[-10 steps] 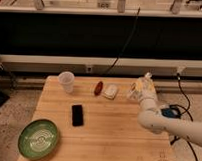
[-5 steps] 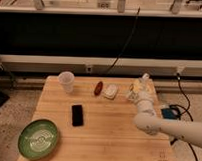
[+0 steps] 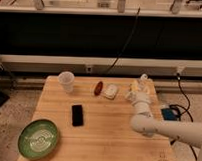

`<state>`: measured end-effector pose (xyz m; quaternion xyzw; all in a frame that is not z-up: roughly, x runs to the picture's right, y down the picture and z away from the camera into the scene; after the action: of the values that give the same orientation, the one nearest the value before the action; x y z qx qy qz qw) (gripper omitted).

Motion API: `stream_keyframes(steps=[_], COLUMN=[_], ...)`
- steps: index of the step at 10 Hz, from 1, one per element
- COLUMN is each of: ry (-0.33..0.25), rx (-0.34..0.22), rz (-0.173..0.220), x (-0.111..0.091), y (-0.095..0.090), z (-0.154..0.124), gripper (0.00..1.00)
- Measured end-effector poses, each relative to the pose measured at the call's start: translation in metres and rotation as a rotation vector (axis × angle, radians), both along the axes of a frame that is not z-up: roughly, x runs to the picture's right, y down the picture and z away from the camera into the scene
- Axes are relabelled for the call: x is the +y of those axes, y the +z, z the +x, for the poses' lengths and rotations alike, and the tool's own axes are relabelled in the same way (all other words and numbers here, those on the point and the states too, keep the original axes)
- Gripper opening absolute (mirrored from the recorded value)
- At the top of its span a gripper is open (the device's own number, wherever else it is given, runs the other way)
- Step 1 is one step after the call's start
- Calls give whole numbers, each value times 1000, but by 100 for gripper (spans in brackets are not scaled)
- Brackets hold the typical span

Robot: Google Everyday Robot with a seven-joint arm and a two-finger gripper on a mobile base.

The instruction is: Stand the bottle upright

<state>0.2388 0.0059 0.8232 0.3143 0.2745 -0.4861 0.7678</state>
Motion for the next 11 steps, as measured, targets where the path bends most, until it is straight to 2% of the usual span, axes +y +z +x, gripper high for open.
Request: stream_keyframes(steps=[3,11], ry=[-18,-104], rx=[32,90], rz=[19,10], x=[1,1], y=[0,0], z=[-5,-4], gripper=[0,0])
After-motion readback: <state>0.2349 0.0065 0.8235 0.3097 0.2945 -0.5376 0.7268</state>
